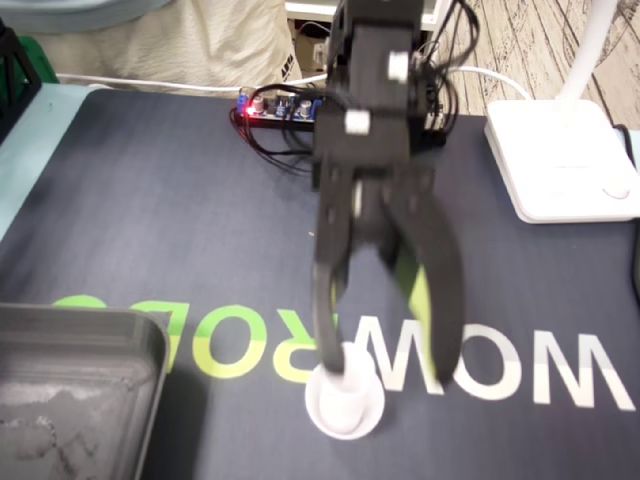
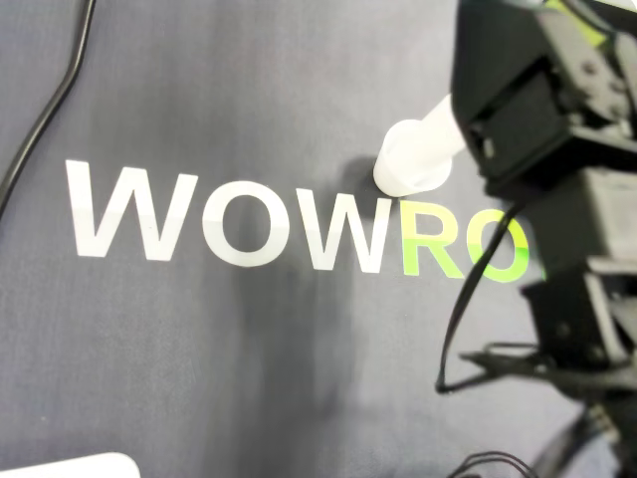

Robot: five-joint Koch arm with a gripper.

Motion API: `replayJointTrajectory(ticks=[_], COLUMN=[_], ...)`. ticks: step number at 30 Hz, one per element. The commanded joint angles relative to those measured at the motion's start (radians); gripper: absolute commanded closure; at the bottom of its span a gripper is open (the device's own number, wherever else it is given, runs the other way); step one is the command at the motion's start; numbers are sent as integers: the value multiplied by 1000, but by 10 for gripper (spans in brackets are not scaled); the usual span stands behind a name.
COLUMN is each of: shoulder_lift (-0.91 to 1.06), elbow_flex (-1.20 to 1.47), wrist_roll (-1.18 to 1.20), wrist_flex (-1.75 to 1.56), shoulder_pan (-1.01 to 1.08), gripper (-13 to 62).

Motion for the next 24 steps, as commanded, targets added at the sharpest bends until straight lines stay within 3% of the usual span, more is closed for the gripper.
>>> replayJointTrajectory(ticks=[1, 5, 17, 24], shoulder_lift=[94, 195, 414, 414], elbow_flex=[-23, 6, 333, 503], wrist_roll=[140, 397, 1146, 1235], wrist_flex=[41, 137, 153, 149], shoulder_pan=[9, 34, 55, 52], gripper=[265, 211, 164, 148])
